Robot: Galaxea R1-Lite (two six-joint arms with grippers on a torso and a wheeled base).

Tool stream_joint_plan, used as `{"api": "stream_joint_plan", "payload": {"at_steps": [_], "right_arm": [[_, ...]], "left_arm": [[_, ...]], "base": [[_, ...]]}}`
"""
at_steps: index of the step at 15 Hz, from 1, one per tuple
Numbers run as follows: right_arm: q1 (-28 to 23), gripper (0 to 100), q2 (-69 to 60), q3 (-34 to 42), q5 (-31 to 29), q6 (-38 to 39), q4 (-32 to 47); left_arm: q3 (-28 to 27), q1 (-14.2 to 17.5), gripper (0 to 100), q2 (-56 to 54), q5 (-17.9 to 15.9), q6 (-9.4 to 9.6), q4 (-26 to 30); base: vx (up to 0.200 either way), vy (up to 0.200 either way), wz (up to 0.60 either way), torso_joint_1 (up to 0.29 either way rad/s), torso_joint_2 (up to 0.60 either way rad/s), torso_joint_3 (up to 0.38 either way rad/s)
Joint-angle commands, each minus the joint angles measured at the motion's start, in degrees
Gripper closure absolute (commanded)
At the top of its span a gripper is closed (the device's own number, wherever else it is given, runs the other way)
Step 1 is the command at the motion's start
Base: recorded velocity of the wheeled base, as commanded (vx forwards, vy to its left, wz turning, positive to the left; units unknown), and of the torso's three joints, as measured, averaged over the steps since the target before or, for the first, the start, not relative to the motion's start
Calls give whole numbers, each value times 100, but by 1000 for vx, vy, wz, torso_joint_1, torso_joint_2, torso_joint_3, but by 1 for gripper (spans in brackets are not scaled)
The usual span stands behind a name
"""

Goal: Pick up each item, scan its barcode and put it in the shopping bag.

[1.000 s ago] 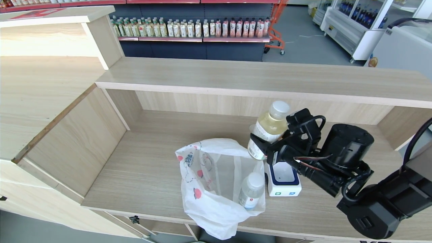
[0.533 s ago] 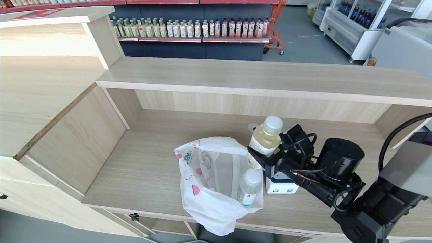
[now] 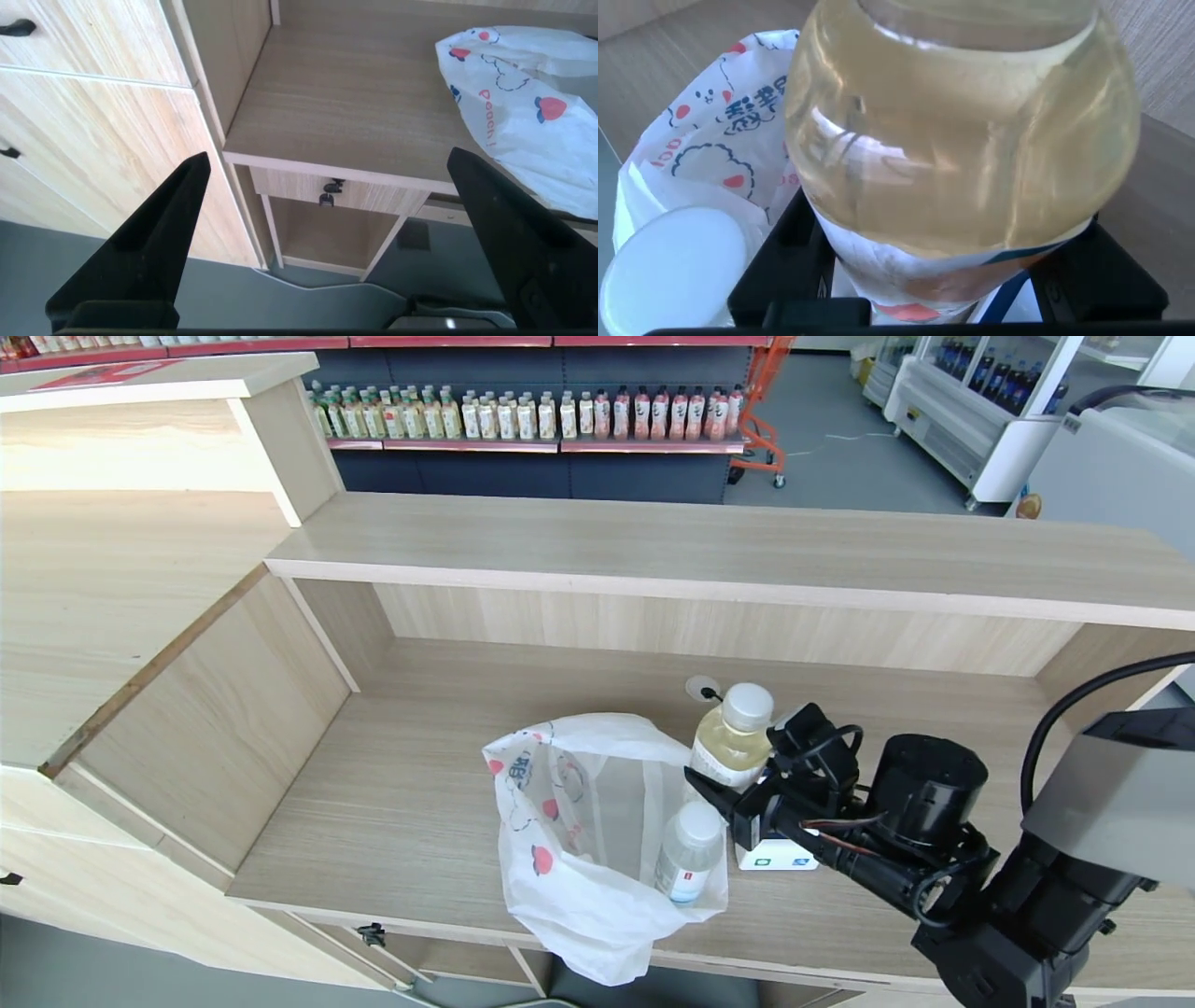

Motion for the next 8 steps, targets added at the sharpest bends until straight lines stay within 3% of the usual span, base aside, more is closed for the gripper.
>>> {"api": "stream_joint_plan", "payload": {"at_steps": [1,8], "right_arm": [[-95,100,157,-37,60,-6,-6],[-262,100,491,-353,377,3,-6]], "left_arm": [[0,0,0,-2,1,-4,-1],[0,0,0,-2,1,-4,-1]], "base": [[0,0,0,0,0,0],[0,0,0,0,0,0]]}}
